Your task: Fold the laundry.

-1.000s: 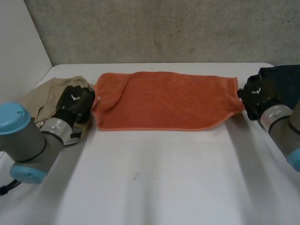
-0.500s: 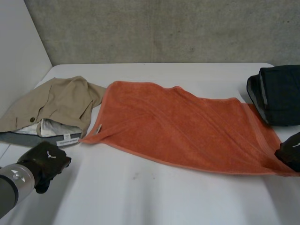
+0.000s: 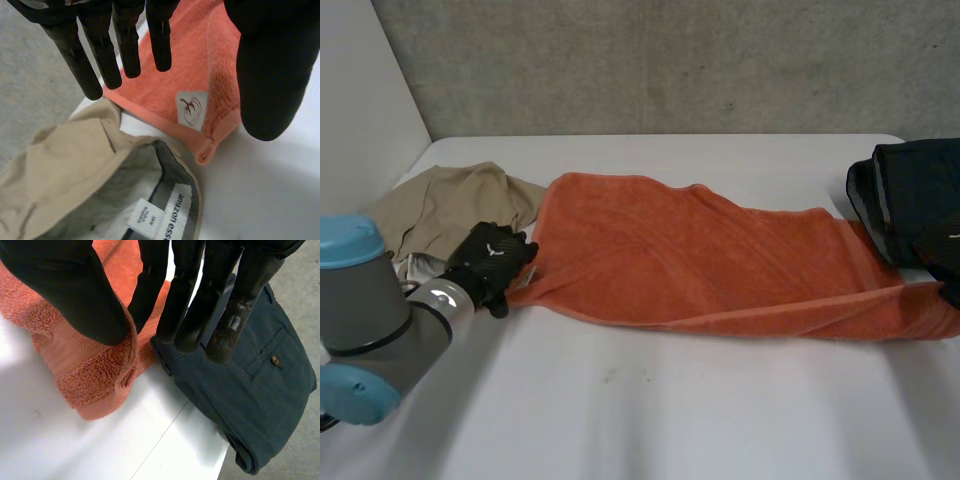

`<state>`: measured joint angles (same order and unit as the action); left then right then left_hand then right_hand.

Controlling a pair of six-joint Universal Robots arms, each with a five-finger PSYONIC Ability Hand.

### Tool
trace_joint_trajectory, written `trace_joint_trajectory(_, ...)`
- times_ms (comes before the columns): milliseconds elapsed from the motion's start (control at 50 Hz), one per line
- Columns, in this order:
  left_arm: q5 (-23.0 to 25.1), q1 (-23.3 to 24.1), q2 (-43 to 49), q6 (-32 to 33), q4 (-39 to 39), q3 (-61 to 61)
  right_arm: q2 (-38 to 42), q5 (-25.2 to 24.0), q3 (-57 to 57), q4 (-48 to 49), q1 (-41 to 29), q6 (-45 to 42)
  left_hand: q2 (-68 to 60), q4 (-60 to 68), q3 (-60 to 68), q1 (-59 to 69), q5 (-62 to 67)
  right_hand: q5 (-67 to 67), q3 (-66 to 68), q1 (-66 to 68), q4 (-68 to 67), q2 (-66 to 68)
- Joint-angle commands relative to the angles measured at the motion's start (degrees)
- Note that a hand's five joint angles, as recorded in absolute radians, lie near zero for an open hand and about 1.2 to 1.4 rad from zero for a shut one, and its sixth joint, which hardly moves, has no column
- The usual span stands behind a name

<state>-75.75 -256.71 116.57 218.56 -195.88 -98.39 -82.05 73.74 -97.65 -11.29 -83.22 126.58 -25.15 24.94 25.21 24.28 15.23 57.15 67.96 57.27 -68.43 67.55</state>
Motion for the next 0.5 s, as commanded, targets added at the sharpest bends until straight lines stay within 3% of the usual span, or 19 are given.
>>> trace_joint_trajectory(20, -0.5, 0.3, 5.9, 0.5, 1.0, 5.2, 1.1, 0.1, -0.1, 0.9, 0.0, 0.9, -7.1, 7.3, 7.0, 8.0, 7.0, 12.9, 12.0, 22.7, -11.6, 12.4)
trace_joint_trajectory(140, -0.5, 0.4, 8.4, 0.4, 0.8, 8.7, 1.1, 0.1, -0.3, 2.2, 0.0, 1.7, -21.4, 21.6, 21.3, 22.2, 21.3, 12.9, 12.0, 22.7, -11.6, 12.4)
trace_joint_trajectory(220, -0.6, 0.6, 11.5, 0.5, 0.9, 12.5, 1.3, 0.1, -0.5, 2.5, 0.2, 2.0, -54.8, 55.0, 54.7, 55.6, 54.7, 12.9, 12.0, 22.7, -11.6, 12.4)
trace_joint_trajectory(340, -5.5, 1.3, 11.3, 1.1, 2.0, 12.4, 1.4, 0.4, -0.3, 2.2, 0.7, 1.4, -54.8, 55.1, 54.8, 55.7, 54.8, 12.9, 12.0, 22.7, -11.6, 12.4)
trace_joint_trajectory(380, -11.5, 2.5, 6.7, 2.4, 5.8, 10.2, 1.4, 0.6, -0.3, 1.9, 0.8, 1.0, -54.8, 55.1, 54.8, 55.7, 54.8, 12.9, 12.0, 22.7, -11.6, 12.4)
trace_joint_trajectory(420, -14.2, 3.2, 1.2, 4.1, 9.3, 7.4, 1.3, 0.6, -0.2, 0.2, 0.7, -0.1, -54.8, 55.1, 54.8, 55.7, 54.8, 12.9, 12.0, 22.7, -11.6, 12.4)
trace_joint_trajectory(500, -15.0, 3.0, -8.7, 9.6, 16.3, 1.4, 0.1, 0.4, 0.1, -8.1, 0.6, -5.8, -54.8, 55.1, 54.8, 55.7, 54.8, 12.9, 12.0, 22.7, -11.6, 12.4)
